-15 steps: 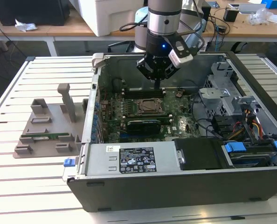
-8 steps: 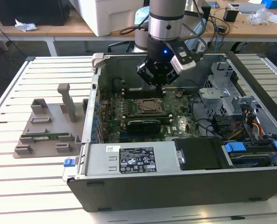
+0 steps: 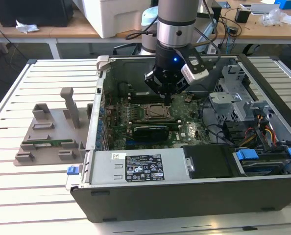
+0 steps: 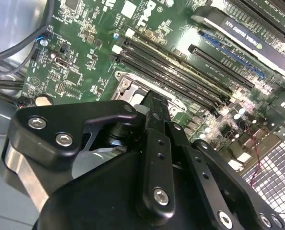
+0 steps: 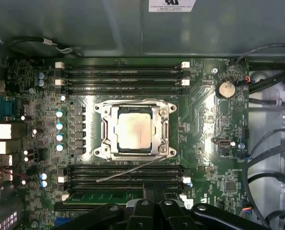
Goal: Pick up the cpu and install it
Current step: 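Install the first cpu locking lever, then install the second cpu locking lever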
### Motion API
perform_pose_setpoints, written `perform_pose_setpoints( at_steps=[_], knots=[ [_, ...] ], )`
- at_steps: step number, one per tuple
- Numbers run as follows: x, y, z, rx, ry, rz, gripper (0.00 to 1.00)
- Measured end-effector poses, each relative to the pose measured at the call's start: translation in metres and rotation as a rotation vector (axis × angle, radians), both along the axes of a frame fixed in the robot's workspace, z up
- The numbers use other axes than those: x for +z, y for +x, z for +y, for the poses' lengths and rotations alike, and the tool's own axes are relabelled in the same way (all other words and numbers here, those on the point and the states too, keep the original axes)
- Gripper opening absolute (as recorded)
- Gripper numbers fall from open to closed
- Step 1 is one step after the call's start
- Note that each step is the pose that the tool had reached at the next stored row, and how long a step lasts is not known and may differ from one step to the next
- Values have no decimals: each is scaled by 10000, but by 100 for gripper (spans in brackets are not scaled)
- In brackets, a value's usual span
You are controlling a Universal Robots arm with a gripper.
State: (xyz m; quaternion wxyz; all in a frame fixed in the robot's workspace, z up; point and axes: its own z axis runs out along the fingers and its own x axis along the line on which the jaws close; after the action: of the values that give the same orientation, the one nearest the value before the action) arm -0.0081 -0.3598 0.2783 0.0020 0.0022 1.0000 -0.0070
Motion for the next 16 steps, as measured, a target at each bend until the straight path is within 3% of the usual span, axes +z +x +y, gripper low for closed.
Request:
perform_pose_setpoints(
  at_steps=[16],
  knots=[
    [2, 0, -5, 2, 9, 2, 11]
  ],
)
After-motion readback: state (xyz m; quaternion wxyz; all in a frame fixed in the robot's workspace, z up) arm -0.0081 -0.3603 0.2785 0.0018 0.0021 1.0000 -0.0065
